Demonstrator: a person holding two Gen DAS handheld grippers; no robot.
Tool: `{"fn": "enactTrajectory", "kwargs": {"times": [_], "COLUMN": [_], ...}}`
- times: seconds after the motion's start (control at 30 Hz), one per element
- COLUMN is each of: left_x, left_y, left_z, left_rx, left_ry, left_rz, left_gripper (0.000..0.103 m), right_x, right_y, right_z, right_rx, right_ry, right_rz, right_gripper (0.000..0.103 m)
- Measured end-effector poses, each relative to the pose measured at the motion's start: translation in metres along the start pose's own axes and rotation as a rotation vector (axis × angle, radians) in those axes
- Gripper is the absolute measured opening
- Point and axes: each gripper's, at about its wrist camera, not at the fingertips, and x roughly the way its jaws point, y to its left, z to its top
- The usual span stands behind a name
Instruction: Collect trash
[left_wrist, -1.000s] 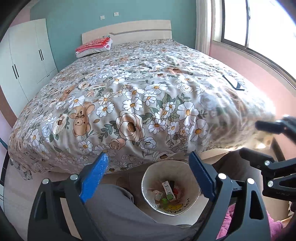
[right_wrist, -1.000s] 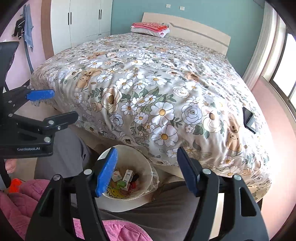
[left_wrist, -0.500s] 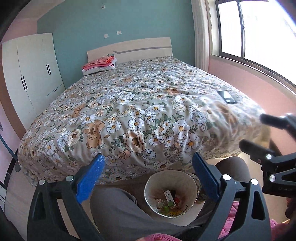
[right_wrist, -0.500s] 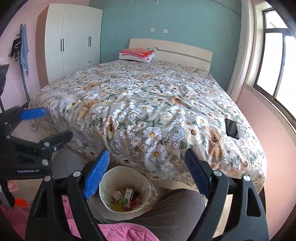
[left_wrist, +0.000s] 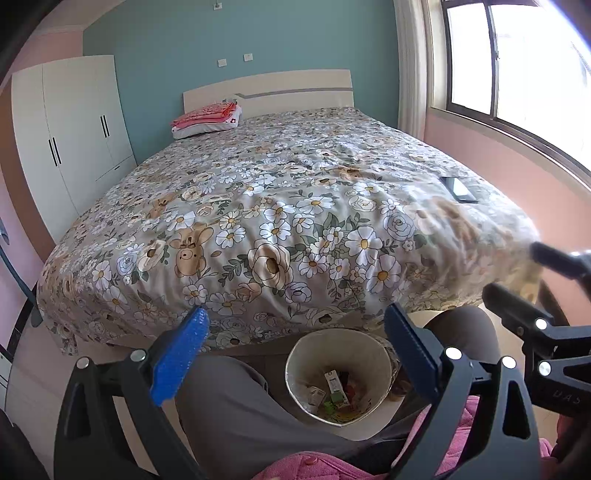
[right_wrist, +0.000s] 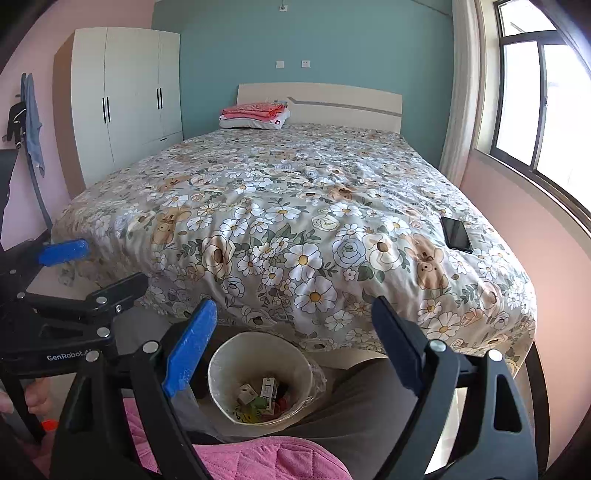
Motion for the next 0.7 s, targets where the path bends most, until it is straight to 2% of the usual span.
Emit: {"fn": "enactTrajectory", "kwargs": {"times": [0.7], "left_x": [-0.0006], "left_y": [-0.0063], "left_z": [-0.0018], "left_rx": [0.025], "left_ry": [-0.002], "left_rz": [-0.004], "left_gripper": [0.097], "right_x": [0.0031], "right_y": [0.008], "right_z": [-0.004], "right_rx": [-0.019], "right_ry": [0.005], "right_rz": [0.005], "right_gripper": [0.085]}}
